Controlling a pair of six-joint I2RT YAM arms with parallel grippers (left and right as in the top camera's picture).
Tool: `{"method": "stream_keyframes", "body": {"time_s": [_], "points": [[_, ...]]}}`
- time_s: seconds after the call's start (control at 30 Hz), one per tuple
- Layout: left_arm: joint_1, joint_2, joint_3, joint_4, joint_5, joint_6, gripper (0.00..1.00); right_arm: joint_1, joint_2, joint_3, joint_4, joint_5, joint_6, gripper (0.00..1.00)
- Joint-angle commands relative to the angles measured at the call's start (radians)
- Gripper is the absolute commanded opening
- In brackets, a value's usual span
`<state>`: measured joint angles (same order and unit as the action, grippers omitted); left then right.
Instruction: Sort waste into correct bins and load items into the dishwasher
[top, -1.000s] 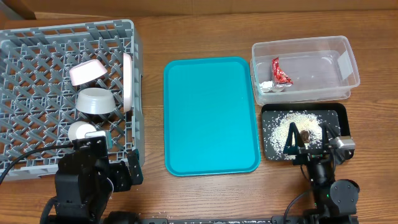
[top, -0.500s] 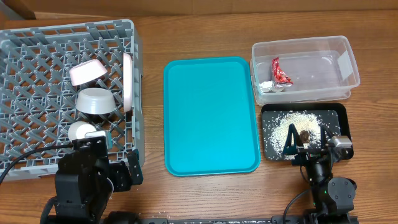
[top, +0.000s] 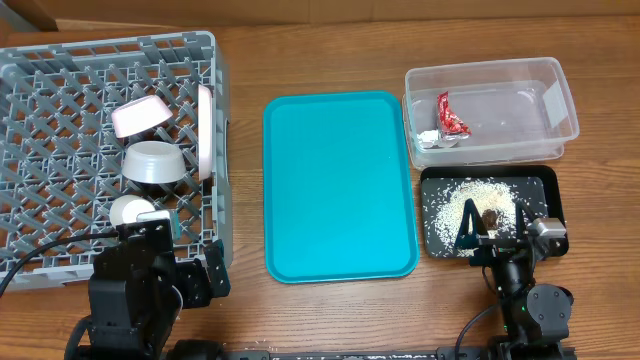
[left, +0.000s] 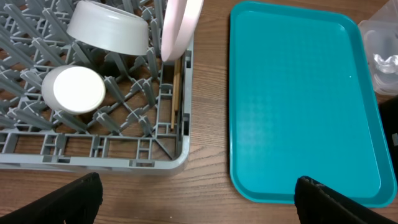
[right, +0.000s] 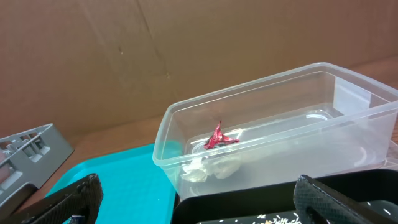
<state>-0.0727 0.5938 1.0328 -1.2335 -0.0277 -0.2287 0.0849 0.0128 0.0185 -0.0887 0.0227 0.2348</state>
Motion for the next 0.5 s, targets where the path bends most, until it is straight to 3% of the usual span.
{"method": "stream_keyframes", "body": {"time_s": [0.0,0.33,0.47], "points": [[-0.006,-0.005,0.002,0.003,-0.005,0.019,1.0,-0.006,-0.01,-0.011,0.008,-0.001,-0.002,1.0],[-0.006,-0.023,-0.002,-0.011,-0.002,0.02,1.0,-0.006,-0.01,-0.011,0.008,-0.001,-0.002,1.0],[-0.006,-0.122,-0.126,0.142,-0.008,0.078,1.0,-0.006,-0.01,-0.011,0.008,-0.001,-0.002,1.0]]}}
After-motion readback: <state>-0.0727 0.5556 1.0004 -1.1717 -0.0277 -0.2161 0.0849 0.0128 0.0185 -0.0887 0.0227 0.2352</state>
